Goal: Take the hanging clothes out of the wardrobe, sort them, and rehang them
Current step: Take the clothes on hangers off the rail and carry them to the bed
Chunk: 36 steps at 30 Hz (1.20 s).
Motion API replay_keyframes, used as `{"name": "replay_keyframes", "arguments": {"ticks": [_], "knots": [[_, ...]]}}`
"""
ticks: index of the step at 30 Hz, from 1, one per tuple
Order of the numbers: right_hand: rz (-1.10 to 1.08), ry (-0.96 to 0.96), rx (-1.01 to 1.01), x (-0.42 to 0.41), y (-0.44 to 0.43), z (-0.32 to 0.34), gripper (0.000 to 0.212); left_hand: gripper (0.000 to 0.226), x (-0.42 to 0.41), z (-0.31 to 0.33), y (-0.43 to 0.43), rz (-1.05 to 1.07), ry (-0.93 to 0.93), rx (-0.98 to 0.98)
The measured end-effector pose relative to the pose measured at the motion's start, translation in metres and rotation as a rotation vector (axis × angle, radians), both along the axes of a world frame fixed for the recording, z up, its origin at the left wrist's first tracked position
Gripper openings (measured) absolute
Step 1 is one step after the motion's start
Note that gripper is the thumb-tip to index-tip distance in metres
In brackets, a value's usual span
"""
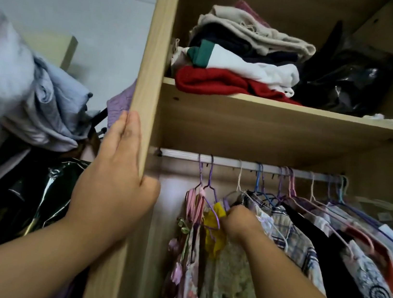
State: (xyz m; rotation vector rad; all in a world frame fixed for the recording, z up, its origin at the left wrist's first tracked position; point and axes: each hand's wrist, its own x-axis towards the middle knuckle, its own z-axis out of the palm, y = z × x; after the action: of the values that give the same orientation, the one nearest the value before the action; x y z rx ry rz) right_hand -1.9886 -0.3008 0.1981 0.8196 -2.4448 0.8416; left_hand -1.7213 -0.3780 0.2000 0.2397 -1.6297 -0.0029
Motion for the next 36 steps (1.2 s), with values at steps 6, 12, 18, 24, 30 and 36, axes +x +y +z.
{"name": "replay_keyframes", "arguments": {"ticks": [6, 12, 18, 24, 30, 36], "knots": [[-0.027, 0.075, -0.042, 0.0, 0.006, 0.003, 0.021, 0.094, 0.003, 0.0, 0.004, 0.005, -0.015, 0.02], [-0.049, 0.113, -0.123, 0.012, 0.025, 0.018, 0.018, 0.097, 0.004, -0.001, 0.005, 0.012, -0.014, 0.03], [-0.1, 0.172, -0.102, 0.029, 0.065, 0.02, 0.014, 0.095, 0.003, -0.001, 0.005, 0.043, -0.023, 0.056], [-0.117, 0.273, -0.048, 0.057, 0.139, 0.0, 0.015, 0.087, 0.008, -0.002, 0.012, 0.142, -0.106, 0.009], [-0.157, 0.292, -0.017, 0.091, 0.232, -0.04, 0.017, 0.081, -0.024, -0.036, 0.068, 0.016, -0.347, -0.28], [-0.209, 0.149, -0.014, 0.171, 0.318, -0.106, 0.012, 0.074, -0.092, -0.082, 0.13, -0.393, -0.648, -0.211]]}}
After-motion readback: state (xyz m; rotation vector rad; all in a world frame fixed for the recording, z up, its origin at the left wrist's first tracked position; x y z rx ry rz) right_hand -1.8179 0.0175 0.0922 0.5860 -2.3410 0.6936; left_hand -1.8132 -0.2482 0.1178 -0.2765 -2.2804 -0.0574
